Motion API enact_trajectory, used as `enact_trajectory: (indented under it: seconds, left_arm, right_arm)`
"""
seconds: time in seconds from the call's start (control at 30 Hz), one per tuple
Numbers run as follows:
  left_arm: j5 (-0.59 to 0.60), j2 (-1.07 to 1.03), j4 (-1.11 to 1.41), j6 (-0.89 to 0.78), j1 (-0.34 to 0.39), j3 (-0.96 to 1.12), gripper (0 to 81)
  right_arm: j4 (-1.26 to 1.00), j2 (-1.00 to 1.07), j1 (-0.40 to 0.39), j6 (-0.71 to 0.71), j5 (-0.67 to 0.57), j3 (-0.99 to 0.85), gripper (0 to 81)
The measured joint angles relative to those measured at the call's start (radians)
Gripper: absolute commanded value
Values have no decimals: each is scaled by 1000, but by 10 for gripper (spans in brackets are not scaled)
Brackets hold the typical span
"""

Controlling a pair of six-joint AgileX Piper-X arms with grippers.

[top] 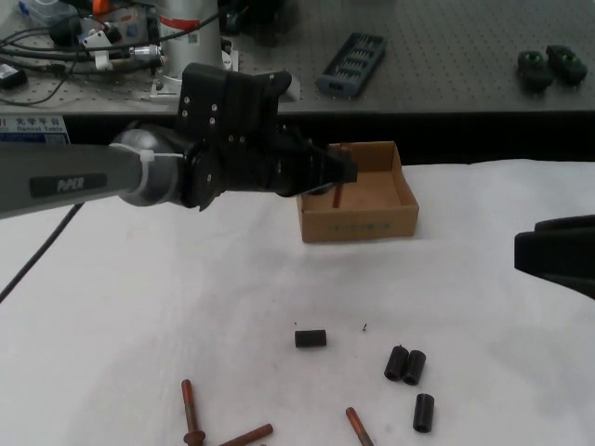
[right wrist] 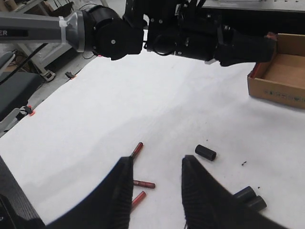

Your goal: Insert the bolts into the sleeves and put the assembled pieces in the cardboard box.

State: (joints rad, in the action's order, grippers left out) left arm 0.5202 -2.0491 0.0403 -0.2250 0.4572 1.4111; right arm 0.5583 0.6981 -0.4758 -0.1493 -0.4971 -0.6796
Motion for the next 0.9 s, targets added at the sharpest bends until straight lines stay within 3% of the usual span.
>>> enact_trajectory:
  seconds: [0.9]
  left_arm:
    - [-17,-193,-150,48,-18,324,27]
  right_arm:
    - [43,0,0,0,0,0,265]
